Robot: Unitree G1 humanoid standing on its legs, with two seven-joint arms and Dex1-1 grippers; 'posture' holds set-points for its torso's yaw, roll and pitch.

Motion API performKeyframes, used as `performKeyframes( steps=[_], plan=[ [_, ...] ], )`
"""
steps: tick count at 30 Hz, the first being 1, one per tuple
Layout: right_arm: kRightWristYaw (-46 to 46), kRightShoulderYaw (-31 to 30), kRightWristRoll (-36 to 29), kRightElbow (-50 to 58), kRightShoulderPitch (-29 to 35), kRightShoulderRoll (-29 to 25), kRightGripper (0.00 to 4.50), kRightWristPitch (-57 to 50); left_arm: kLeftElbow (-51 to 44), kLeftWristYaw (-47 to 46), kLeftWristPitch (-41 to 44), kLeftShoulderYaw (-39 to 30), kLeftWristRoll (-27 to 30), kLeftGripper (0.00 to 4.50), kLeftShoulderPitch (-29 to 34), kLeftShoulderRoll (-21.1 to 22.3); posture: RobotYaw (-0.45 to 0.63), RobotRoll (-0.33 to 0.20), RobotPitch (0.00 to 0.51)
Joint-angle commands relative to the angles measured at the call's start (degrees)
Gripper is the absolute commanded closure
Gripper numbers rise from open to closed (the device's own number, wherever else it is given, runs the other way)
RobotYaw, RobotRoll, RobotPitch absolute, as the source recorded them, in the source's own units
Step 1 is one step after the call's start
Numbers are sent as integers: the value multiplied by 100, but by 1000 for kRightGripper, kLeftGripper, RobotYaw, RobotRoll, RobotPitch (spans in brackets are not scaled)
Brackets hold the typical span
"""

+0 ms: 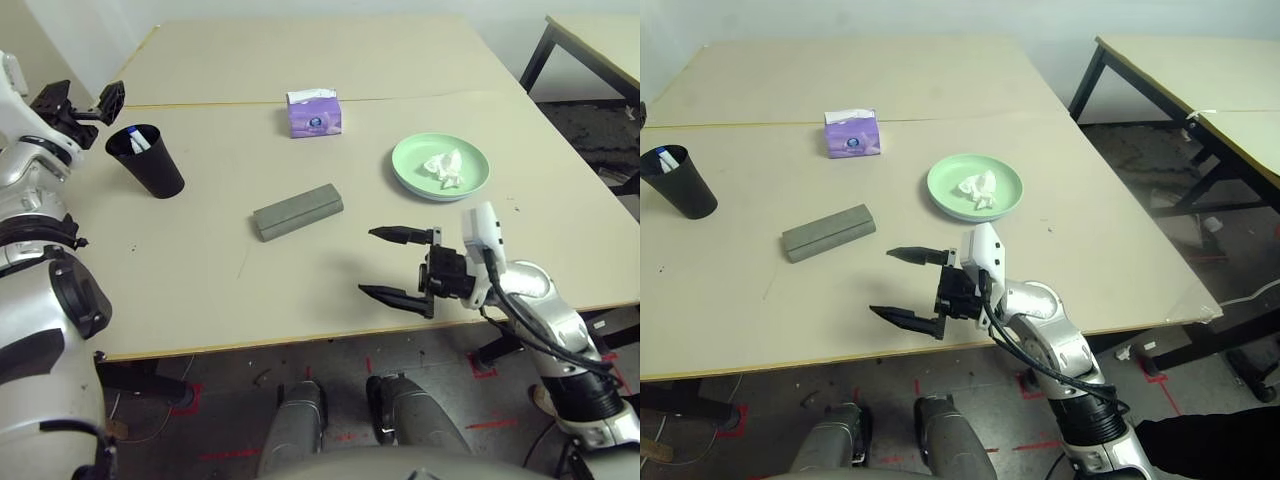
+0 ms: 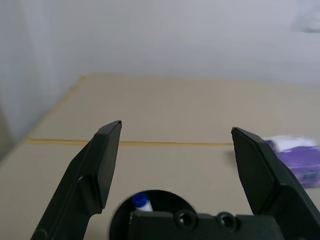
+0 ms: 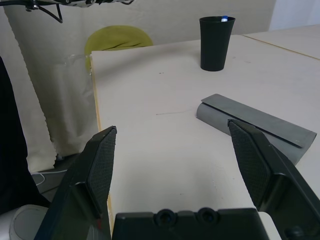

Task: Organize and tidy the items on the table.

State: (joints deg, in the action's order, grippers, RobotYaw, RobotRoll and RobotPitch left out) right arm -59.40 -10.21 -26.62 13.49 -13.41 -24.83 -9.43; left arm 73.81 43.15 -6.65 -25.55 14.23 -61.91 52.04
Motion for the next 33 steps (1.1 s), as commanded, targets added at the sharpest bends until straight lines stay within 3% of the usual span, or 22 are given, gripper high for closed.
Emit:
performKeyframes(
  steps=[1, 8, 15, 20, 25, 33],
  plan=[
    [30, 153, -51, -73, 123, -26, 0, 31, -66, 740, 323, 42, 21, 38, 172, 371, -102, 0, 141],
    [397, 870, -301, -335, 175, -52, 0, -91, -149, 2325, 1023, -373, 513, 38, 869, 1237, -76, 0, 145],
    [1257, 2395, -861, -452, -113, -336, 0, -338, -359, 2556, 1215, -1073, 1150, 38, 2056, 1558, -63, 0, 152],
    [1799, 3338, -1215, -495, -202, -677, 0, -570, -692, 2455, 1143, -1508, 1524, 38, 2752, 1357, -66, 0, 155],
    [2261, 3862, -1165, -594, 75, -735, 0, -559, -1082, 1914, 778, -1715, 1685, 38, 3196, 895, -68, 0, 160],
    [2741, 3807, -537, -1156, 402, -418, 0, -19, -1817, 1134, 279, -1700, 1828, 38, 3485, -11, -66, 0, 161]
  ],
)
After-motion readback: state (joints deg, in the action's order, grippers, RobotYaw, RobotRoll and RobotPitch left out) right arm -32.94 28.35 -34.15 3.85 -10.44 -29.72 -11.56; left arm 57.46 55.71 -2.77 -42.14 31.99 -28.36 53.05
